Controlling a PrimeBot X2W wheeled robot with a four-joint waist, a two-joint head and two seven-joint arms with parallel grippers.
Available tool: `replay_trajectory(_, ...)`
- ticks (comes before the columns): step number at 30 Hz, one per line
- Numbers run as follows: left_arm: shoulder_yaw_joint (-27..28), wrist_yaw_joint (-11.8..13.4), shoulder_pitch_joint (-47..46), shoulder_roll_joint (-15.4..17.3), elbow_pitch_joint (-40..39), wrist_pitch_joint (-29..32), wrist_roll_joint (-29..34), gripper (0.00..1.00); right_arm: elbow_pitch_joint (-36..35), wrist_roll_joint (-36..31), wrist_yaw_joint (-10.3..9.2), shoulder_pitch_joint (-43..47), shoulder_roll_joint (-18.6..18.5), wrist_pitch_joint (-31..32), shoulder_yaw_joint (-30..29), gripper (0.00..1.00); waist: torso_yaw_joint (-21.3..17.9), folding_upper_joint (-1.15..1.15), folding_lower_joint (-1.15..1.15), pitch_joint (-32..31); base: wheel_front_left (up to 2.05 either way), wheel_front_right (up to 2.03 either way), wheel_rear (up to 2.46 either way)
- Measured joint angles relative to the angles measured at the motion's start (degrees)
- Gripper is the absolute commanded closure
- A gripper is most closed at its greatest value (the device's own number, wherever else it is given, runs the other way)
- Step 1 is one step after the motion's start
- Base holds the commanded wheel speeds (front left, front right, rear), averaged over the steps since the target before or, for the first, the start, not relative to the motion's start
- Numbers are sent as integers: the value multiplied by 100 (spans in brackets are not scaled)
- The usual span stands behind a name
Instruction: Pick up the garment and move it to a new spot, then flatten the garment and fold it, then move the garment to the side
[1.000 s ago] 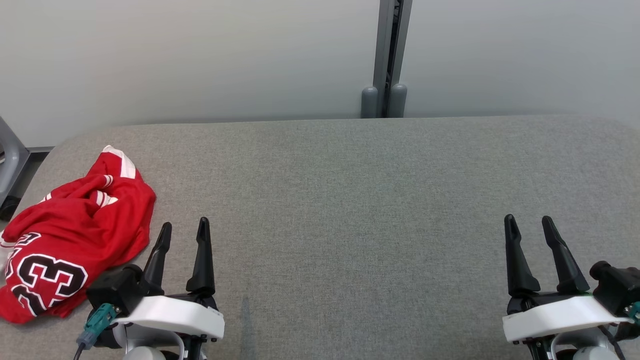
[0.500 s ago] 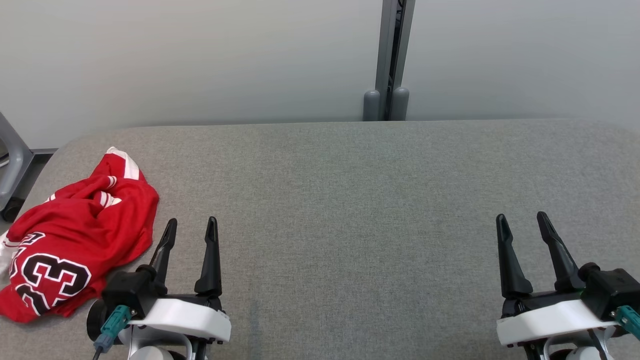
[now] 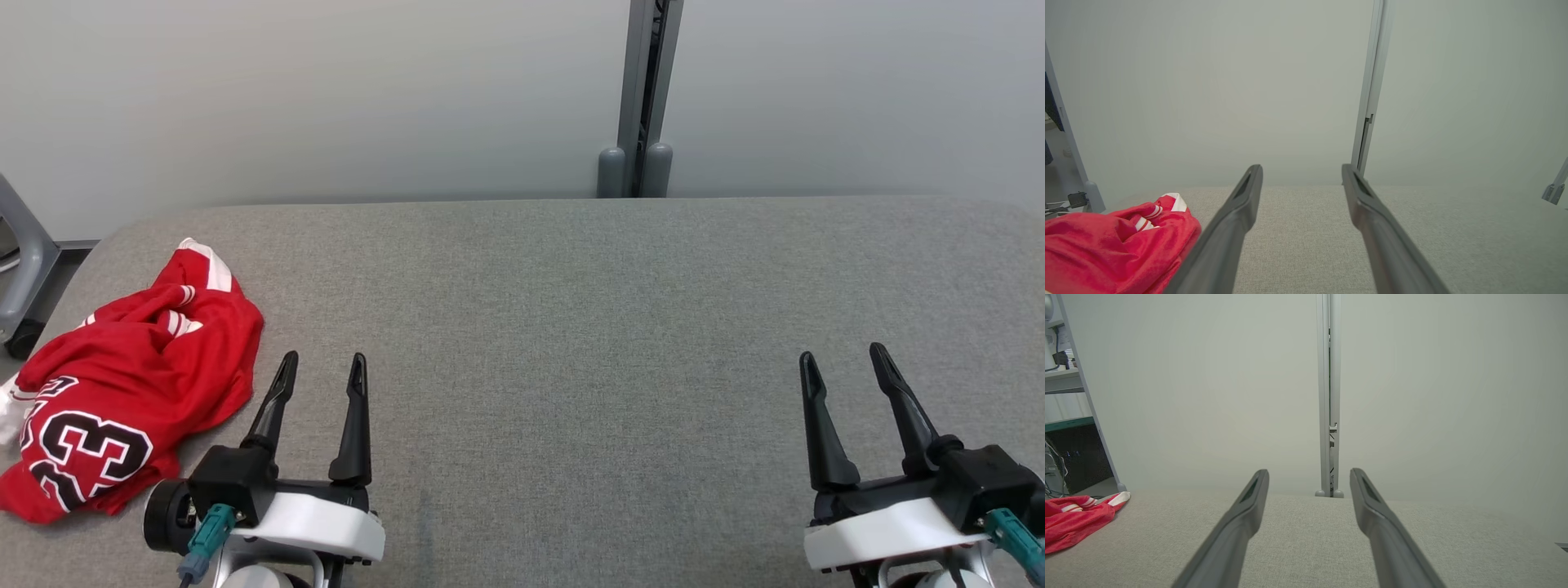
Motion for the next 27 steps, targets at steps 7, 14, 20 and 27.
replay_trajectory(7,-45,37,-23,-1,2,-76,256,0,-16,-261,0,0,2,-75,26,0,1,0,0,8,0,0,0)
replay_trajectory(14,-81,68,-37,-1,1,-125,426,0,-53,-453,0,1,4,-124,41,0,8,0,0,6,0,0,0)
replay_trajectory(20,-74,68,-37,-3,4,-125,396,0,-76,-400,0,1,5,-125,24,0,6,0,0,17,0,0,0)
replay_trajectory(27,-73,68,-56,-4,11,-126,379,0,-77,-383,0,1,8,-130,14,0,2,0,0,23,0,0,0)
